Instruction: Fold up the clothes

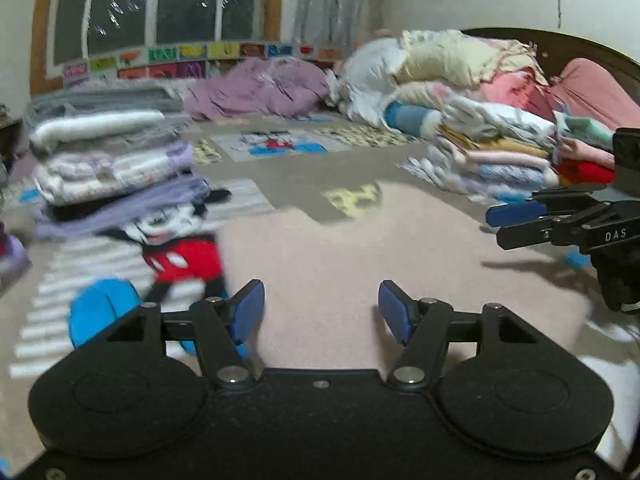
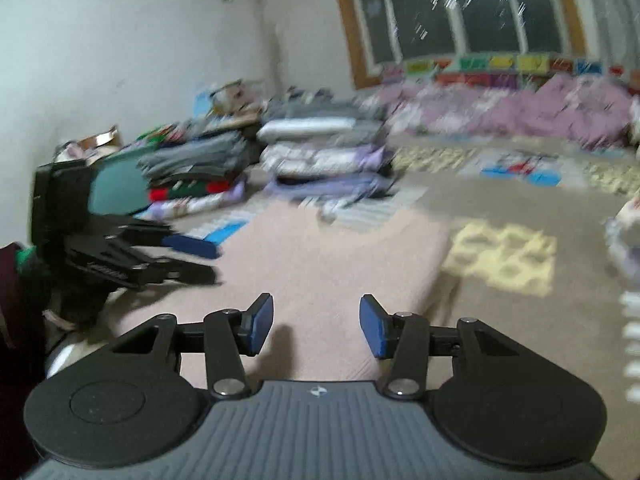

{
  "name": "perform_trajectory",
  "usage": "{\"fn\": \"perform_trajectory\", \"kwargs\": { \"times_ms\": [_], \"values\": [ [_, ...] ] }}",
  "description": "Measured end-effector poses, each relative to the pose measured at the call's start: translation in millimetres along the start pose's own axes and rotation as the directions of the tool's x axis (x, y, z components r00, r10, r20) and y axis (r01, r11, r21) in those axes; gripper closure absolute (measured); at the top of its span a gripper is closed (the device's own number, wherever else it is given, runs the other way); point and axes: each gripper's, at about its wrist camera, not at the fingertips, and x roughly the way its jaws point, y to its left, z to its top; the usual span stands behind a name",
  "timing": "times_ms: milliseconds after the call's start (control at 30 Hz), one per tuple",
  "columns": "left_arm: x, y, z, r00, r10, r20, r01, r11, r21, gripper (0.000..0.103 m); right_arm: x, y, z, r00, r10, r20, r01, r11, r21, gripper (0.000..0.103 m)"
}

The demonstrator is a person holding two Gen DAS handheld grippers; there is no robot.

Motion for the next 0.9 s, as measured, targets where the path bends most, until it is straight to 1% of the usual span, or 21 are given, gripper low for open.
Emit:
{"fn": "perform_trajectory", "kwargs": {
  "times_ms": [67, 133, 200, 233, 333, 400, 467, 567, 733, 833, 900],
  "values": [
    [14, 8, 8, 1.0, 0.007, 0.014, -0.007, 1.0, 0.009, 0.039, 7, -3, 8, 0.999, -0.031, 0.02, 0.031, 0.999, -0.038, 0.053],
    [28, 16, 14, 1.0, 0.001, 0.029, -0.001, 1.0, 0.017, 0.039, 24, -3, 16, 0.998, -0.064, 0.006, 0.064, 0.991, -0.12, 0.052],
    [38, 22, 16, 0.999, -0.022, 0.033, 0.022, 1.0, 0.019, 0.039, 42, -4, 24, 0.997, -0.073, -0.005, 0.071, 0.982, -0.175, 0.052],
    [42, 24, 15, 0.999, -0.033, 0.034, 0.033, 0.999, 0.018, 0.039, 48, -6, 26, 0.998, -0.071, -0.003, 0.069, 0.982, -0.177, 0.052],
    [55, 35, 7, 0.998, -0.065, 0.015, 0.065, 0.998, -0.02, 0.039, 65, -18, 29, 0.997, -0.075, -0.004, 0.074, 0.987, -0.143, 0.052],
    [60, 40, 4, 0.996, -0.088, -0.008, 0.088, 0.995, -0.052, 0.039, 73, -28, 24, 0.997, -0.071, -0.023, 0.068, 0.993, -0.099, 0.051],
    [62, 39, 2, 0.994, -0.099, -0.036, 0.097, 0.994, -0.058, 0.039, 81, -39, 19, 0.997, -0.065, -0.042, 0.063, 0.997, -0.055, 0.051],
    [67, 36, -1, 0.993, -0.095, -0.071, 0.091, 0.994, -0.054, 0.039, 84, -52, 14, 0.997, -0.051, -0.062, 0.053, 0.998, 0.03, 0.05],
    [68, 37, -3, 0.991, -0.101, -0.084, 0.096, 0.994, -0.06, 0.039, 93, -60, 12, 0.994, -0.027, -0.109, 0.038, 0.995, 0.095, 0.05],
    [63, 37, -2, 0.993, -0.094, -0.072, 0.09, 0.994, -0.061, 0.038, 91, -59, 11, 0.994, -0.028, -0.107, 0.038, 0.995, 0.092, 0.05],
    [55, 39, 1, 0.996, -0.075, -0.051, 0.07, 0.993, -0.091, 0.037, 86, -55, 13, 0.995, -0.038, -0.095, 0.046, 0.996, 0.081, 0.049]
  ]
}}
